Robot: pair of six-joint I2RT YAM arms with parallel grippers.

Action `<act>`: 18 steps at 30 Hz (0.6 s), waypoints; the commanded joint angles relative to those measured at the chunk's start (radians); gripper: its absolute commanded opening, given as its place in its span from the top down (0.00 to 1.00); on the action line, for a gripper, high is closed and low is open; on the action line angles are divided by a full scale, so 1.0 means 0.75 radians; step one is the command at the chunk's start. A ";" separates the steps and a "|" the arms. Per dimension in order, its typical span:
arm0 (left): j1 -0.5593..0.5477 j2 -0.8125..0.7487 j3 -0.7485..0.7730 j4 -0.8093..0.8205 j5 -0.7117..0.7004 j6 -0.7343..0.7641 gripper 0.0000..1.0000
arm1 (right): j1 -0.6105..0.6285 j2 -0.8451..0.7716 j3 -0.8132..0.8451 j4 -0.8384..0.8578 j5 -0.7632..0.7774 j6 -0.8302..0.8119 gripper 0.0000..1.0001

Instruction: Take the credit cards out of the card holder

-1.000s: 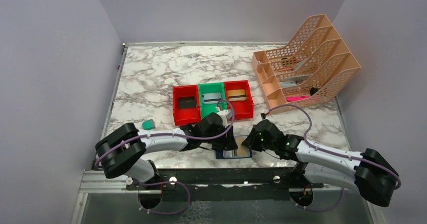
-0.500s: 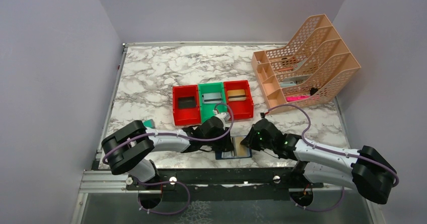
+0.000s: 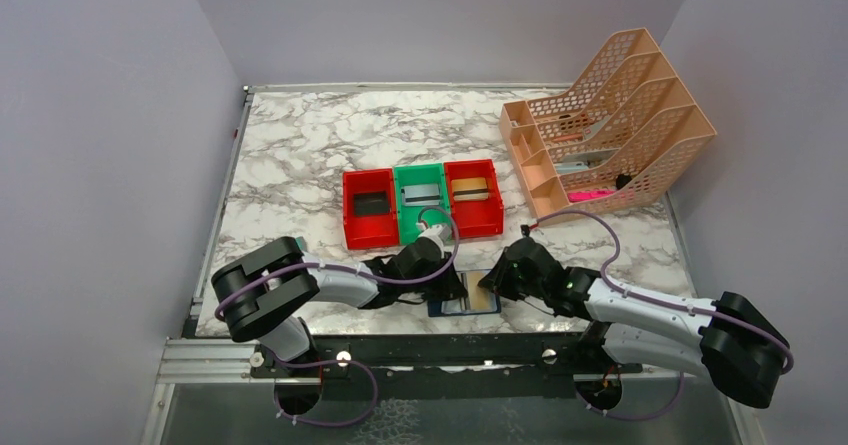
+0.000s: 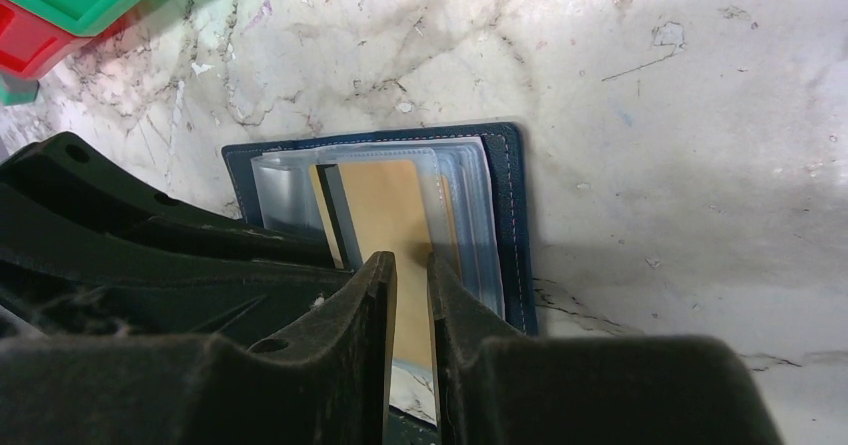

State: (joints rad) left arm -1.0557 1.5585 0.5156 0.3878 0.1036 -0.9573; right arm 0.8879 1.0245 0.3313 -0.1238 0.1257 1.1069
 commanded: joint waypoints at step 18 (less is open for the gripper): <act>-0.010 -0.077 -0.131 0.031 -0.103 -0.047 1.00 | -0.007 0.008 -0.056 -0.165 0.103 0.015 0.76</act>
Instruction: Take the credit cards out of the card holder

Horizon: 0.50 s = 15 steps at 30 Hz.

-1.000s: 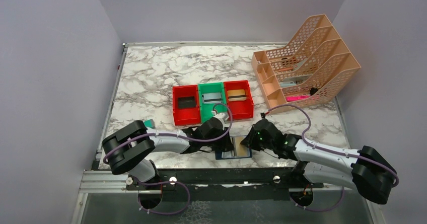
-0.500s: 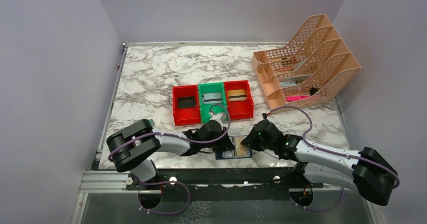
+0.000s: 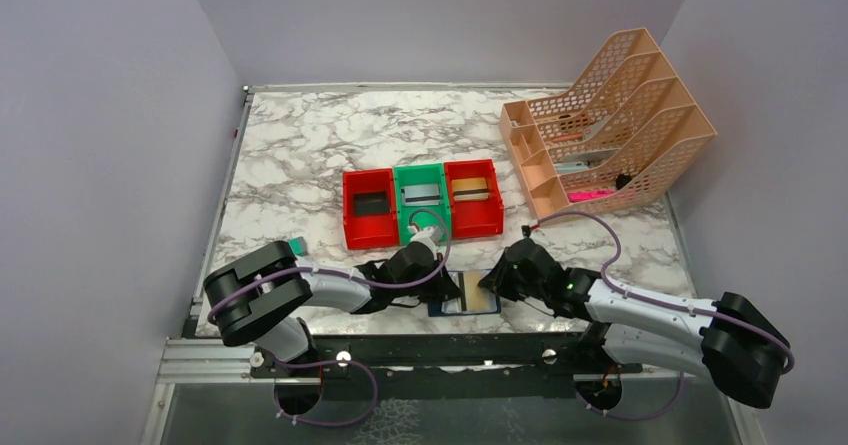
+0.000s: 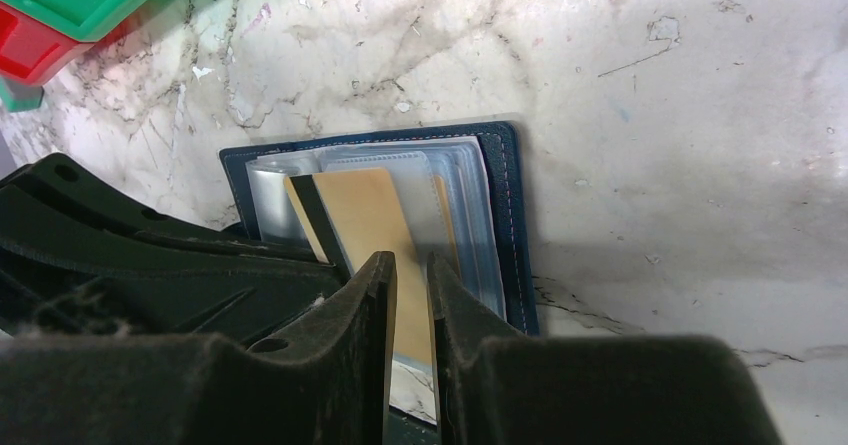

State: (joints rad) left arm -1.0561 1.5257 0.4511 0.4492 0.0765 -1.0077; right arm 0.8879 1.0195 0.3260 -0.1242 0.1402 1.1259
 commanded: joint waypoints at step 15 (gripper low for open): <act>-0.009 -0.037 -0.015 -0.055 -0.013 0.048 1.00 | -0.006 -0.061 0.042 0.041 -0.096 -0.289 0.74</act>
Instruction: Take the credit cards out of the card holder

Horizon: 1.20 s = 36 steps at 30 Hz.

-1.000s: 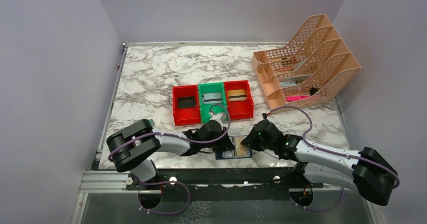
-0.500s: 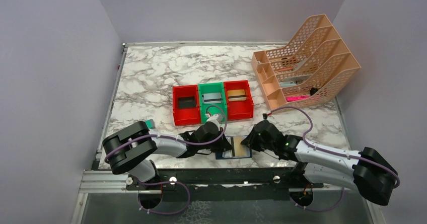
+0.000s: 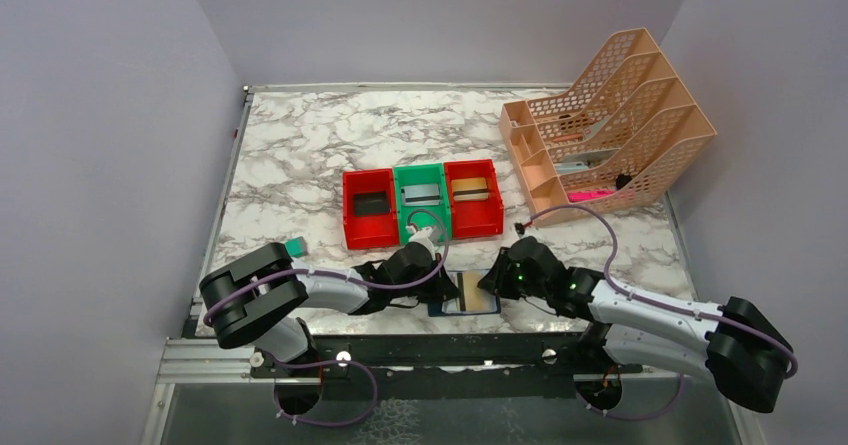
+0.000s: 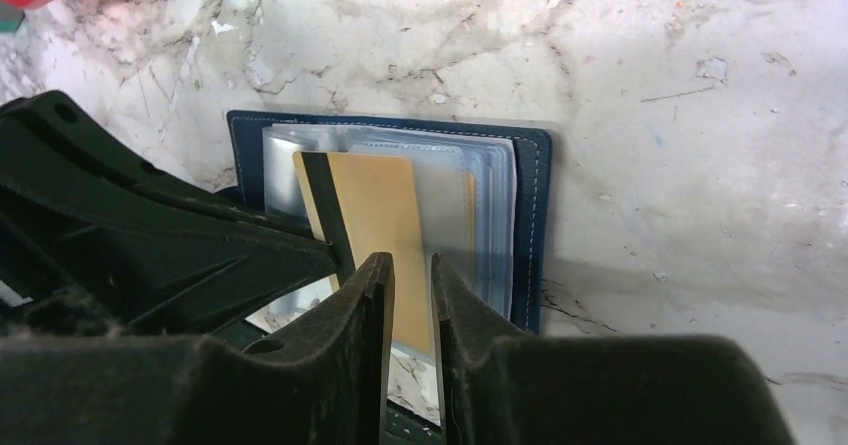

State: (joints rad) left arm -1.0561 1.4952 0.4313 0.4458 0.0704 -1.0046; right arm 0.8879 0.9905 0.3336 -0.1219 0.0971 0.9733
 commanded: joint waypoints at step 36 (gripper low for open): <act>-0.009 -0.015 -0.036 0.044 -0.093 -0.144 0.76 | -0.008 0.189 -0.108 -0.052 -0.002 0.178 0.74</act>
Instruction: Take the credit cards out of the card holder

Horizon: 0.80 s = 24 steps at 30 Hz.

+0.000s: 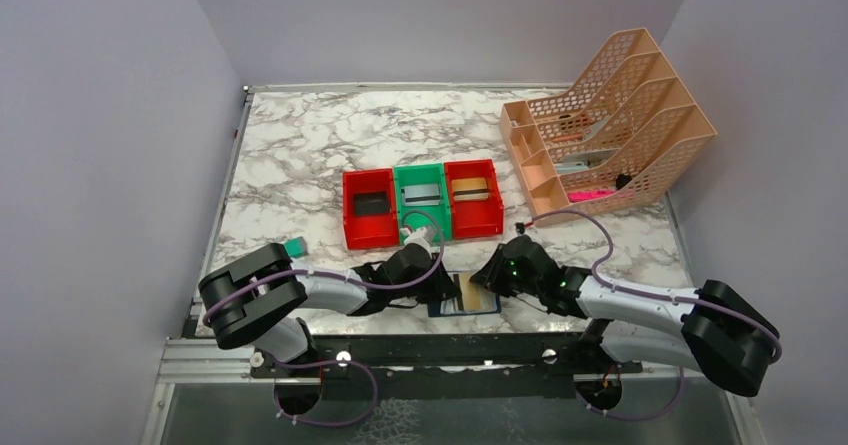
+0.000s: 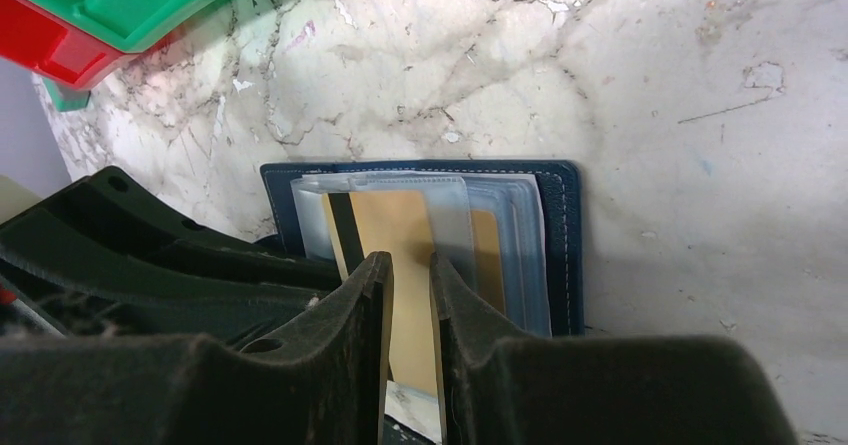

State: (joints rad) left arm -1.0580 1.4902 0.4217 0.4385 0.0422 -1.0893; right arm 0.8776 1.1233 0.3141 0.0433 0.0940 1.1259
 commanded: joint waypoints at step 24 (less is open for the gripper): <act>0.000 -0.180 -0.105 0.018 -0.068 0.091 1.00 | 0.006 -0.064 -0.022 -0.388 0.117 -0.018 0.73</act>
State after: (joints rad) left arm -1.0580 1.3777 0.3363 0.5018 0.0166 -1.0824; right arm 0.8780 1.0634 0.3103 -0.0387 0.1143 1.1374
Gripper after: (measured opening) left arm 0.009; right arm 0.268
